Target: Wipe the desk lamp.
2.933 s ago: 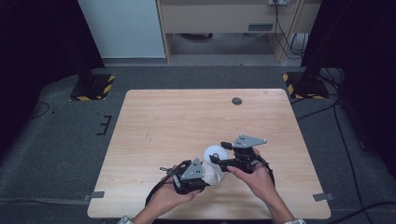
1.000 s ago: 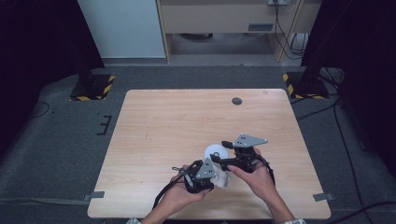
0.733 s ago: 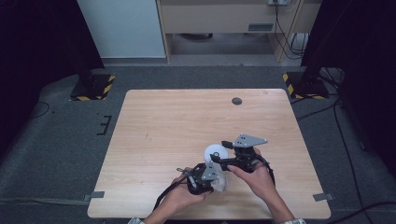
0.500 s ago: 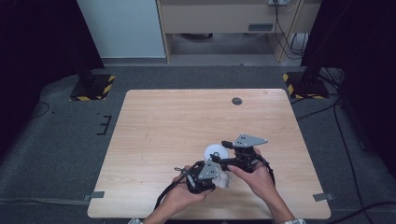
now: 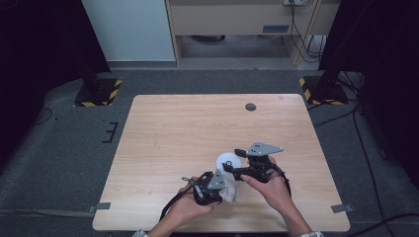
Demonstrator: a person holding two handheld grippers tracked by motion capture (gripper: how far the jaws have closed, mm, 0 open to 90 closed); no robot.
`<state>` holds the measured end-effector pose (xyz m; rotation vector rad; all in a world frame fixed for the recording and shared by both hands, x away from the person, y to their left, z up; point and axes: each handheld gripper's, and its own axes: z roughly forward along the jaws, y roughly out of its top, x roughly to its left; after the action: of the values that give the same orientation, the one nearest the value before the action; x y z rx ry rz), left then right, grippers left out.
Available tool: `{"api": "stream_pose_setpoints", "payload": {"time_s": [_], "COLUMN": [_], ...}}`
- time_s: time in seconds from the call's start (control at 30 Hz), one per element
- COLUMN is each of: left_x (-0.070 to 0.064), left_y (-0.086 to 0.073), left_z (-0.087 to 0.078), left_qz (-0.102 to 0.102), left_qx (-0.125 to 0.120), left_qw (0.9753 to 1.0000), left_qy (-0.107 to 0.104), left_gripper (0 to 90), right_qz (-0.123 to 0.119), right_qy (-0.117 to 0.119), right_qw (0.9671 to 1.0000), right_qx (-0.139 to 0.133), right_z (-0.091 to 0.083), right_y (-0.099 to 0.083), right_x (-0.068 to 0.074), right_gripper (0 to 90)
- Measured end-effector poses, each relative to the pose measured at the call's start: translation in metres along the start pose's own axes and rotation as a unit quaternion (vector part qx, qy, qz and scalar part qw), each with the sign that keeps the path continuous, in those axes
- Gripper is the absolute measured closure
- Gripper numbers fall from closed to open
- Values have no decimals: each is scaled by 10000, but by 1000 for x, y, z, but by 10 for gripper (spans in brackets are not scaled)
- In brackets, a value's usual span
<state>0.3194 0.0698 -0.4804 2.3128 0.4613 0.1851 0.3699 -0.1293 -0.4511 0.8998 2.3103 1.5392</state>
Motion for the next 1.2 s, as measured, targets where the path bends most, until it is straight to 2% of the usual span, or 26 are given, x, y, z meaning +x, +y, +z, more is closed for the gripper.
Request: {"api": "stream_pose_setpoints", "payload": {"time_s": [0.13,0.3,0.43,0.5,0.57,0.67,0.77,0.97,1.07,1.2], "left_x": [4,15,22,22,18,14,8,-1,-2,2], "left_y": [2,-3,-14,-17,-15,-10,-2,13,14,8], "left_z": [-18,-30,-20,-13,-10,-8,-9,-11,-10,-2], "left_qz": [-59,-115,-196,-150,-102,-47,2,-94,-64,-68], "left_qx": [-244,-204,128,281,299,209,-29,-504,-488,-216], "left_qw": [9997,9996,9996,9993,9994,9997,10000,9987,9988,9997], "left_qy": [78,186,181,181,142,91,30,-19,-26,-60], "left_gripper": [764,763,761,761,762,762,762,761,760,759], "right_qz": [-18,-9,-12,-10,-6,-7,-8,-13,-14,-15], "right_qy": [0,-5,-3,-3,-2,-1,0,-3,0,2], "right_qw": [10000,10000,10000,10000,10000,10000,10000,10000,10000,10000], "right_qx": [-3,5,5,5,4,2,-1,2,-3,1], "right_z": [0,0,0,0,0,0,0,0,0,0], "right_y": [0,0,0,0,0,0,0,0,0,0], "right_x": [0,0,0,0,0,0,0,0,0,0], "right_gripper": [266,266,266,266,266,266,266,266,266,266]}}
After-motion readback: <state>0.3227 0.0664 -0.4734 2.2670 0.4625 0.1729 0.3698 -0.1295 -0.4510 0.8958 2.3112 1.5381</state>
